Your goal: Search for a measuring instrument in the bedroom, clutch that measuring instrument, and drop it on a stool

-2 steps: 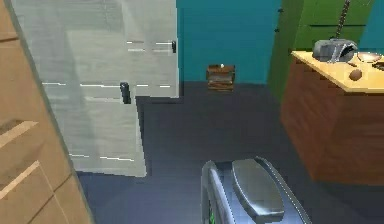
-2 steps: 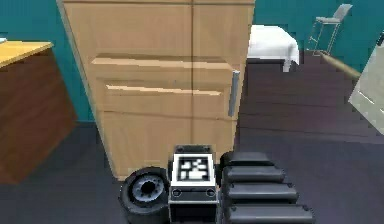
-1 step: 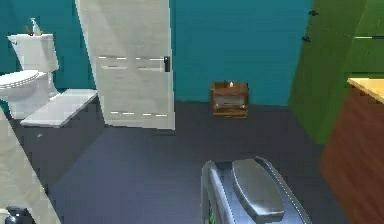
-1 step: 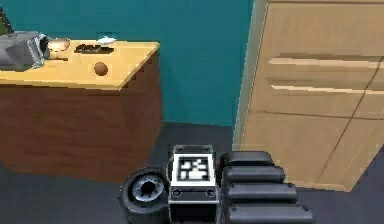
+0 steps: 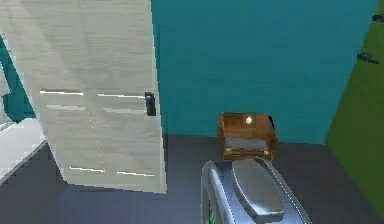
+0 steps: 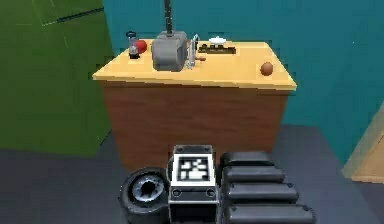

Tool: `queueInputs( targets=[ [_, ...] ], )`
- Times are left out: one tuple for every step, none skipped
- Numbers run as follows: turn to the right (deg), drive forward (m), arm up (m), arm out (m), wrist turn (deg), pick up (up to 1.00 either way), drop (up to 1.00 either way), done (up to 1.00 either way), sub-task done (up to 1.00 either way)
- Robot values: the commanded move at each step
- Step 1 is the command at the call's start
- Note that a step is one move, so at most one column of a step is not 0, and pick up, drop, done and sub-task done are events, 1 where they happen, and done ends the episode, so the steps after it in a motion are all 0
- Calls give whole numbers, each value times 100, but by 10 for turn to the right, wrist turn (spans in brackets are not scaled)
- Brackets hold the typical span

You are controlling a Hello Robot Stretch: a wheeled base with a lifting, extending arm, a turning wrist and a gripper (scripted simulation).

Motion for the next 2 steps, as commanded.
queueInputs(
  targets=[
    [0, 100, 0, 0, 0, 0, 0, 0, 0],
    [0, 40, 0, 0, 0, 0, 0, 0, 0]
  ],
)
